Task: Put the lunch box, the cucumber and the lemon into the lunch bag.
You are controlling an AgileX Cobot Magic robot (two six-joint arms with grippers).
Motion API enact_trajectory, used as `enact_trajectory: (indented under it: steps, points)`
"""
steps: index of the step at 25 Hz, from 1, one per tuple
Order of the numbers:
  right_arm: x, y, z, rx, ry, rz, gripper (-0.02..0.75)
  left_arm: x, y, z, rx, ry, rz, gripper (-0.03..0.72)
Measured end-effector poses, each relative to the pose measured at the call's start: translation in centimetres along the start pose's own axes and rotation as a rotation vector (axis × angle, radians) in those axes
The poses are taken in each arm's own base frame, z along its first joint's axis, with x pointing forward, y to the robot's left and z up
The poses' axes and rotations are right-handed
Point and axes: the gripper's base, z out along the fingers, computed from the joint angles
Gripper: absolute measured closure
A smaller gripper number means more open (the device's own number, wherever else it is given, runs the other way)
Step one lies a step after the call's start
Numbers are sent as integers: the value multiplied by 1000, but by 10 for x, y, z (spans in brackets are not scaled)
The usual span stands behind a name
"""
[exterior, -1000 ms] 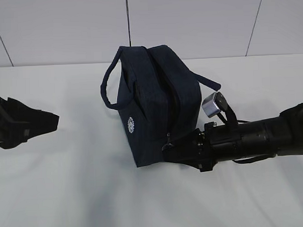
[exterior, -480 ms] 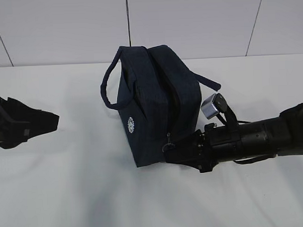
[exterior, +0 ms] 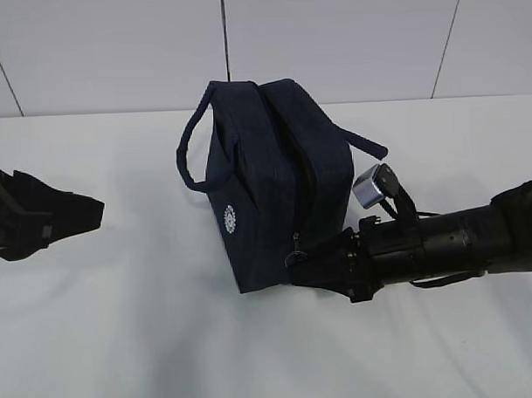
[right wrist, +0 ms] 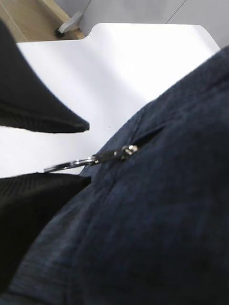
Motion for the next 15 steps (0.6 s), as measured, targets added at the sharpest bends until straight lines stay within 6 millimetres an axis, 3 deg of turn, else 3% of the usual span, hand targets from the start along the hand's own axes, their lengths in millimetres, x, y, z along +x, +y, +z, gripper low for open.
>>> enact_trajectory:
  steps: [3, 9, 15]
  points:
    - [0, 0, 0, 0, 0, 0, 554, 0, 0, 0, 0, 0, 0, 442]
    - [0, 0, 0, 0, 0, 1, 718, 0, 0, 0, 0, 0, -2, 442]
    - [0, 0, 0, 0, 0, 1, 731, 0, 0, 0, 1, -1, -5, 442]
